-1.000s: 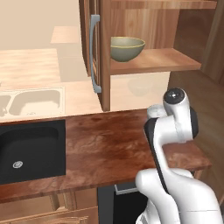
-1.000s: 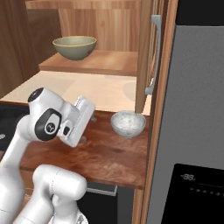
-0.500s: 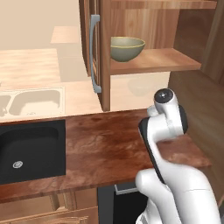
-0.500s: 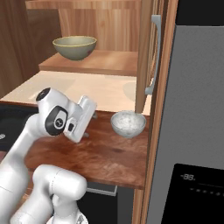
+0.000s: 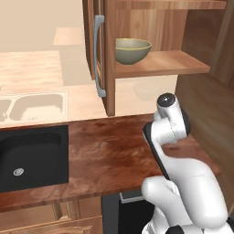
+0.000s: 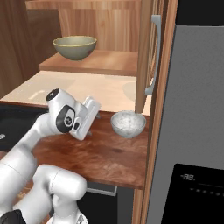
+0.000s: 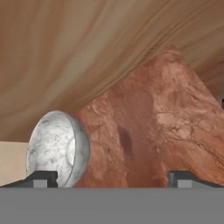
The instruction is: Open the cabinet. Pick the bowls from the counter and place them in the cabinet. Then close the cabinet.
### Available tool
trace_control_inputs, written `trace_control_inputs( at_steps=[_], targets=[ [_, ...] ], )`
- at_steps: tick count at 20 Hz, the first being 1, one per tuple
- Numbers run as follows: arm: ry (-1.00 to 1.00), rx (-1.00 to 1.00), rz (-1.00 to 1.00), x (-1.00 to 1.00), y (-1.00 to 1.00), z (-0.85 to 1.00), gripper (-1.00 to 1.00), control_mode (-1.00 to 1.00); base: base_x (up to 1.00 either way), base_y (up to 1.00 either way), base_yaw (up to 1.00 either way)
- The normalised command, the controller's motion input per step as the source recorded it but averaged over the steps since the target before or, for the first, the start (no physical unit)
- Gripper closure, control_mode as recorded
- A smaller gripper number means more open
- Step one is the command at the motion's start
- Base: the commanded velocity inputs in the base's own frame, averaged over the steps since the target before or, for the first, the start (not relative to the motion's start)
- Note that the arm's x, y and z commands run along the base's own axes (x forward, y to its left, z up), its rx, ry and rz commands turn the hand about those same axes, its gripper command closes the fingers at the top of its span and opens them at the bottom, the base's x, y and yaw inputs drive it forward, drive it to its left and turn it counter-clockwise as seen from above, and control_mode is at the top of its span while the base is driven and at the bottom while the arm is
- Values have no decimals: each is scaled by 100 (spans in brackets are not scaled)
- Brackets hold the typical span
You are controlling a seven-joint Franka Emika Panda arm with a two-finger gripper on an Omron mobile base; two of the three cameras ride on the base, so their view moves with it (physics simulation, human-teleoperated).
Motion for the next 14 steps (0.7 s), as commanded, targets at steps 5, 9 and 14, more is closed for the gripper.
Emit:
trace_control_inputs(
  at_steps=[5, 9, 14],
  targets=[
    [0, 4, 0, 30, 0, -17, -100, -100, 0, 0, 0],
    [0, 1, 0, 28, 0, -16, -100, -100, 0, 0, 0],
    [0, 0, 0, 29, 0, -14, -100, -100, 0, 0, 0]
  ],
)
